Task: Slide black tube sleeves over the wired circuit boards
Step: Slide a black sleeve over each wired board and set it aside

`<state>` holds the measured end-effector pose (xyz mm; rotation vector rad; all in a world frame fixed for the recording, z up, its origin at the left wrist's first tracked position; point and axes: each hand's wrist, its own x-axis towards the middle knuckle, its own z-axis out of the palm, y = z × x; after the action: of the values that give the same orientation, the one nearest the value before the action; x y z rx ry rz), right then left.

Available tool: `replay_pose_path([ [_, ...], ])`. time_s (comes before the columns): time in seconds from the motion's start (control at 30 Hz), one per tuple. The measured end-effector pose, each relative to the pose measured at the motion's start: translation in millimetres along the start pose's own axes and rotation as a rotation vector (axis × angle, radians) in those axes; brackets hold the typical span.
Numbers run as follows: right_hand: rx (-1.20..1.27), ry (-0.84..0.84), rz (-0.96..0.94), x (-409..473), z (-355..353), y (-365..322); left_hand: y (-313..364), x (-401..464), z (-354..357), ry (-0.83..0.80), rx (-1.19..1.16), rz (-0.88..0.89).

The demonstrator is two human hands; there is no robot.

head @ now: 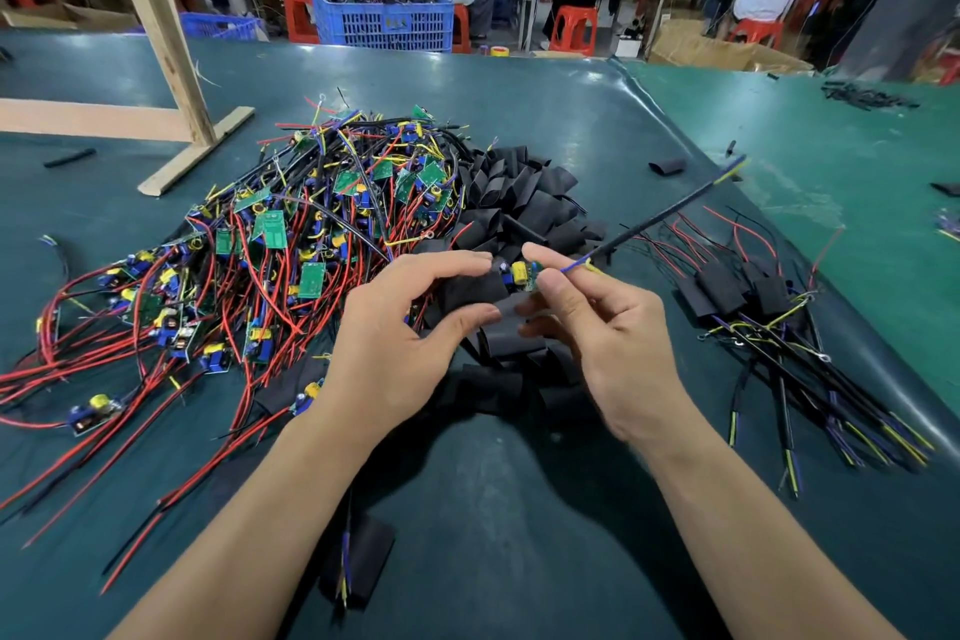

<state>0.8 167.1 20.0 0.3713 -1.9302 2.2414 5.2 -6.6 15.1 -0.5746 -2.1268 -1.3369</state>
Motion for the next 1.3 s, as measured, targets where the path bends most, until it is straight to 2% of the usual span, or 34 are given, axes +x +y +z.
replay_pose_path([
  [0.13,-0.055,-0.018,-0.013,2.3,-7.5,-3.6,-1.9,1.3,-3.2,-0.039,0.032,0.103],
  [0.3,0.037,-0.070,0.050,2.1,-8.4,-6.1,-0.3,-0.9,2.4,-0.027,0.026,0.107],
  [0.43,-0.179,-0.095,-0.048,3.9,-15.6,-7.5,-2.1,0.1,1.0,-0.037,0.051,0.121],
  [0.5,-0.211,-0.099,-0.061,3.8,-15.4,-6.6,-1.4,-0.3,1.4,-0.050,0.043,0.099],
  [0.7,0.092,-0.070,0.087,-1.1,0.5,-1.9,0.4,-1.8,8.0,-0.026,0.015,0.146],
  [0.77,0.124,-0.090,0.134,-2.2,2.9,1.3,0.5,-1.8,8.5,-0.020,-0.001,0.130],
  [0.83,0.061,-0.125,0.135,-3.0,2.6,2.5,-0.1,-1.5,8.0,-0.022,-0.008,0.113],
  [0.93,-0.191,-0.222,0.079,-2.2,-1.7,2.1,-1.8,-0.4,5.7,-0.006,0.024,0.134],
  [1.07,-0.298,-0.267,0.211,0.9,-8.9,-0.6,-3.2,-0.1,4.1,-0.017,0.016,0.138],
  [1.2,-0.230,-0.126,0.242,5.3,-20.4,-9.2,-2.6,-0.1,3.5,0.014,0.033,0.156],
  [1.3,0.026,-0.008,0.349,10.8,-28.3,-18.7,-1.8,0.7,2.0,0.053,0.007,0.163],
])
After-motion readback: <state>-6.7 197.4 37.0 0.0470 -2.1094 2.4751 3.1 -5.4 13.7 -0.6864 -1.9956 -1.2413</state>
